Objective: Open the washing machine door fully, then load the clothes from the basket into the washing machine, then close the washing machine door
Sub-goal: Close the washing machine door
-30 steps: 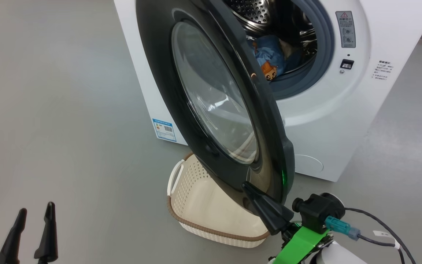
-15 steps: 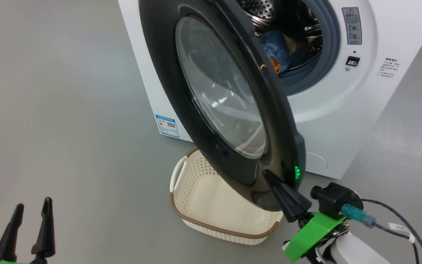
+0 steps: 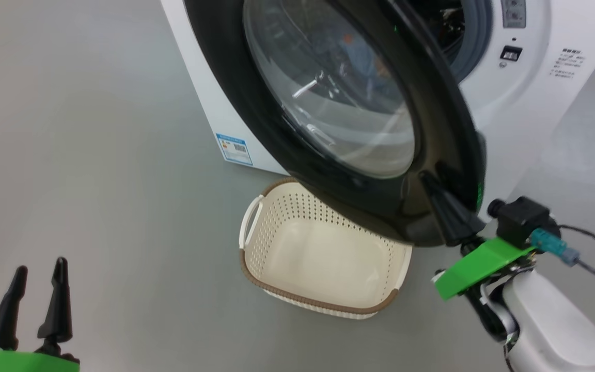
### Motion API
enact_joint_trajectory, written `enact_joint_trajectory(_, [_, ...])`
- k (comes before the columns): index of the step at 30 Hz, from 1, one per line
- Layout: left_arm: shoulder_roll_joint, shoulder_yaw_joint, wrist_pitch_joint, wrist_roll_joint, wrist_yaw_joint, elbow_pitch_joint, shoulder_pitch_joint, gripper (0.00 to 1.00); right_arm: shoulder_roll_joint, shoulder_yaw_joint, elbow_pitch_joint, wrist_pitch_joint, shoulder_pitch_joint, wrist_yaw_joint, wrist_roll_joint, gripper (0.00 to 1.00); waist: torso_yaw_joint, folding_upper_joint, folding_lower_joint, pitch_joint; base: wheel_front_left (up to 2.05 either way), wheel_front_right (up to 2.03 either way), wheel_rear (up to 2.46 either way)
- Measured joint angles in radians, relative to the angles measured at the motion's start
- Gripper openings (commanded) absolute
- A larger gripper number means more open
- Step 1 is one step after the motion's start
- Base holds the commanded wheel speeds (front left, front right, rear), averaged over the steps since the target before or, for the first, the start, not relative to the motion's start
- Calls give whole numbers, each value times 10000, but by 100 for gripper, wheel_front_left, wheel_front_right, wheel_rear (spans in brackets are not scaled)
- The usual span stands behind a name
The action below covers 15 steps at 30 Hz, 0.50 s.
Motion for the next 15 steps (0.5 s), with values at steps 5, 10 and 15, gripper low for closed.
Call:
enact_joint_trajectory(5, [111,-113,-2,-155,0,-54,-263,100,-84,-704,186,-2,-432,13,-301,0,-32,0,1,515,0,0,0])
enact_joint_trajectory(10, [286,-186,-2,-245,0,-92,-583,100,-100,-1049,393,-2,-956,15,-529,0,-100,0,1,1046,0,0,0])
enact_joint_trajectory(15, [424,-293,-10,-491,0,-240,-855,100,-13,-1985,650,0,-1729,65,-683,0,-197,0,1,1609,0,0,0])
